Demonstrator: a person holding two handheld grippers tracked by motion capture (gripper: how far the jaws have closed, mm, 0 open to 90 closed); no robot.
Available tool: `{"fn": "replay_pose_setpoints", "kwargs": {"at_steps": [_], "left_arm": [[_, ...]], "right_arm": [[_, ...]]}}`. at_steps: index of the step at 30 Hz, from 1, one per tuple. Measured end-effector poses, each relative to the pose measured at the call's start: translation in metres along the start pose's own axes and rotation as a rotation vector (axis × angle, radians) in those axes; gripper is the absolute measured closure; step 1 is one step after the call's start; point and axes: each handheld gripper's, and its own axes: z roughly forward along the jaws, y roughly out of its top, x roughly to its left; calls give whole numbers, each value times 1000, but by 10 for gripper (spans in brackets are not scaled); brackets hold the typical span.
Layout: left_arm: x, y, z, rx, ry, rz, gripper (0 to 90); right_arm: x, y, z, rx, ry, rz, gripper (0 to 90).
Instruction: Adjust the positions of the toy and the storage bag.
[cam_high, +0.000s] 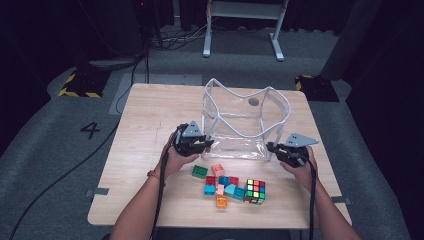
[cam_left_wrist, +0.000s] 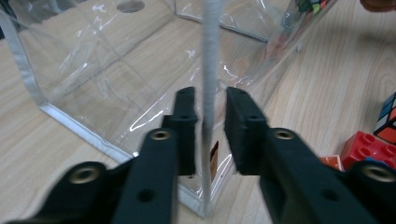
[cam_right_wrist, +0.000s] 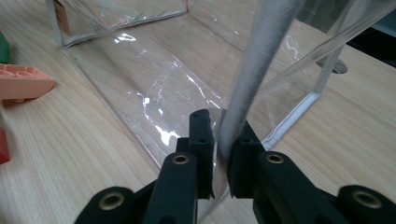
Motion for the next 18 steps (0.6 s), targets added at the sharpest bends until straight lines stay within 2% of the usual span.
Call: {"fn": "replay_pose_setpoints", "kwargs": {"at_steps": [2, 3, 6, 7, 12, 15, 16, 18], "left_arm": [[-1, 1, -1, 15, 25, 17, 859], [-1, 1, -1, 14, 30, 10, 865], [0, -1, -5, 21, 37, 17, 869], [0, -2, -7, 22, 42, 17, 870], [3, -9, -18, 28, 46, 14, 870], [4, -12, -25, 34, 40, 10, 869], [3, -13, -27, 40, 40, 12, 869], [-1, -14, -31, 52, 48, 15, 869]], "right_arm": [[2, 1, 0, 5, -9, -19, 854], [2, 1, 0, 5, -8, -20, 862], [2, 2, 0, 13, 13, -42, 867], [4, 3, 1, 7, 24, -25, 868], [12, 7, 4, 21, 46, -66, 870], [20, 10, 6, 32, 66, -50, 870], [21, 11, 6, 35, 69, -70, 870], [24, 11, 6, 27, 85, -53, 870]]}}
